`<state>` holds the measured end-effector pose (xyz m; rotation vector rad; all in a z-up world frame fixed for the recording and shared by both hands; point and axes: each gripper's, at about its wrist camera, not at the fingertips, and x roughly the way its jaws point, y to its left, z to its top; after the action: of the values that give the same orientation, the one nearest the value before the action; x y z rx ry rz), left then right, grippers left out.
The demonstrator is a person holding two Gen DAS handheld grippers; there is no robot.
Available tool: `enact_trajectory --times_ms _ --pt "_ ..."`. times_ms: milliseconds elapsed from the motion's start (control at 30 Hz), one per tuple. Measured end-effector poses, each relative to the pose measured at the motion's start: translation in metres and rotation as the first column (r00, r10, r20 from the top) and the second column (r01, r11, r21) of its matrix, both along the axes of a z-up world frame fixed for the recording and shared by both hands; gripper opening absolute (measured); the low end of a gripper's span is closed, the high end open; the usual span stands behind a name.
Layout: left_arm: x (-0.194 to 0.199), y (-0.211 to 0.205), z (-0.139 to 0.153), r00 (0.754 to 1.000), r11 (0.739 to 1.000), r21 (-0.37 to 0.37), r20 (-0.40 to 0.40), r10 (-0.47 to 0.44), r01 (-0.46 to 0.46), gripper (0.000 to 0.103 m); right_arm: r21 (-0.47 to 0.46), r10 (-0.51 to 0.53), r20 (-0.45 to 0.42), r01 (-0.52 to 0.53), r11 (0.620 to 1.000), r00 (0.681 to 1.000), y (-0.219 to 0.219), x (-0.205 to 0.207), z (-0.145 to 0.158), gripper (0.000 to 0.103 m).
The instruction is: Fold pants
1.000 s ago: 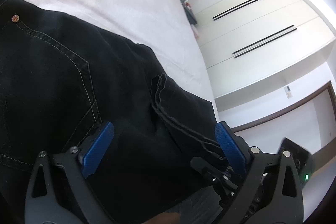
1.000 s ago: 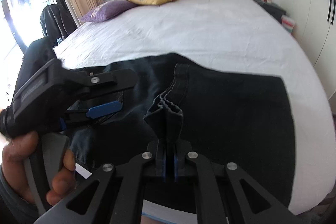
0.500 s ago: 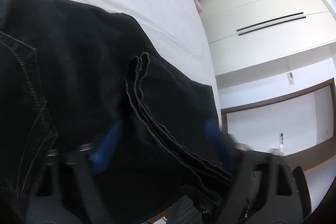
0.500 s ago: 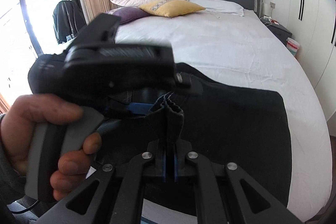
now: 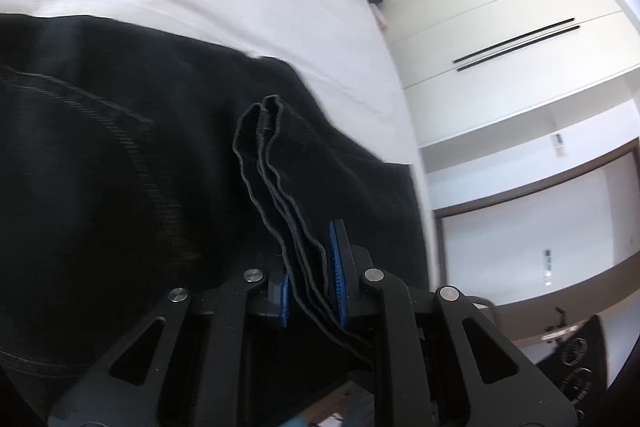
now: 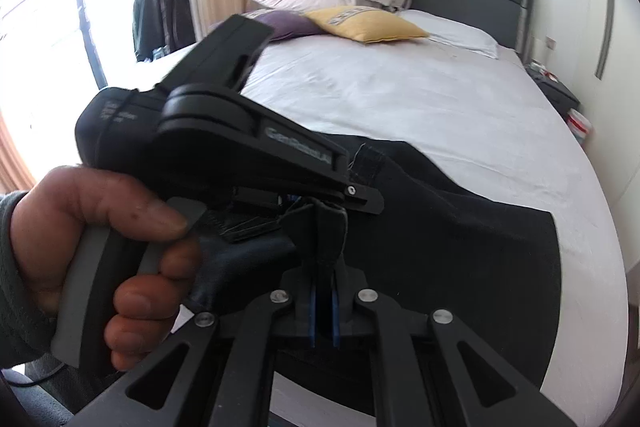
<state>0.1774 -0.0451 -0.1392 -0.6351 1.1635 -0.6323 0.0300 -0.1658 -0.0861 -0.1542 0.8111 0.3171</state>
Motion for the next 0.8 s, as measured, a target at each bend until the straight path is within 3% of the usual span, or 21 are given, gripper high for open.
enact_trajectory --times_ms 67,133,200,233,267,300,333,433,533,633,667,733,767,800 --pt "0.004 -0.003 -0.012 1.0 0.999 0.026 -0.015 0.021 -0.02 0.015 -0.029 0.024 -0.026 -0.025 0.999 0.999 0.01 0.003 -0.012 0.007" --pt "0.006 -0.003 -0.025 0.999 0.999 0.035 -0.033 0.03 -0.029 0.015 -0.058 0.037 -0.107 -0.043 0.997 0.994 0.015 0.011 -0.035 0.011" --pt "0.005 -0.004 -0.025 0.999 0.999 0.036 -0.025 0.023 -0.022 0.015 -0.045 0.029 -0.158 -0.037 0.998 0.987 0.011 0.011 -0.045 0.013" --pt "0.005 -0.004 -0.023 0.999 0.999 0.044 -0.031 0.02 -0.018 0.015 -0.025 0.033 -0.163 -0.037 0.999 0.986 0.008 0.009 -0.043 0.021" --pt "0.003 0.0 -0.022 0.999 0.998 0.054 -0.035 0.022 -0.021 0.015 0.041 0.048 -0.194 -0.041 0.998 0.98 -0.001 0.008 -0.038 0.028" --pt "0.002 0.002 -0.017 0.999 0.997 0.075 -0.035 0.03 -0.027 0.016 0.093 0.061 -0.212 -0.042 0.995 0.975 -0.008 0.006 -0.033 0.047" --pt "0.0 0.001 -0.013 0.999 0.995 0.091 -0.027 0.036 -0.033 0.016 0.136 0.068 -0.218 -0.038 0.99 0.974 -0.016 0.003 -0.027 0.059" --pt "-0.012 0.016 0.012 0.995 0.975 0.199 0.046 0.094 -0.101 0.016 0.274 0.059 -0.206 -0.001 0.962 0.977 -0.058 -0.01 0.001 0.061" --pt "-0.017 0.017 0.04 0.984 0.969 0.2 0.132 0.12 -0.145 0.016 0.406 -0.028 -0.17 0.096 0.909 0.985 -0.117 -0.002 0.022 0.061" --pt "-0.013 -0.027 0.062 0.979 0.994 0.107 0.205 0.0 -0.022 0.016 0.556 -0.103 -0.203 0.201 0.806 0.974 -0.172 0.031 0.018 0.061" --pt "-0.011 -0.042 0.062 0.977 0.996 0.083 0.21 -0.036 0.019 0.016 0.627 -0.091 -0.24 0.226 0.745 0.967 -0.188 0.046 0.008 0.061" --pt "-0.008 -0.081 0.053 0.968 0.991 0.077 0.218 -0.123 0.109 0.016 0.701 -0.048 -0.282 0.24 0.671 0.958 -0.201 0.067 -0.01 0.061" --pt "-0.007 -0.097 0.041 0.966 0.985 0.104 0.206 -0.158 0.139 0.016 0.716 -0.043 -0.301 0.256 0.65 0.953 -0.208 0.079 -0.022 0.061" --pt "-0.007 -0.106 0.028 0.969 0.979 0.139 0.179 -0.173 0.15 0.016 0.682 -0.107 -0.336 0.32 0.658 0.936 -0.221 0.091 -0.039 0.061"
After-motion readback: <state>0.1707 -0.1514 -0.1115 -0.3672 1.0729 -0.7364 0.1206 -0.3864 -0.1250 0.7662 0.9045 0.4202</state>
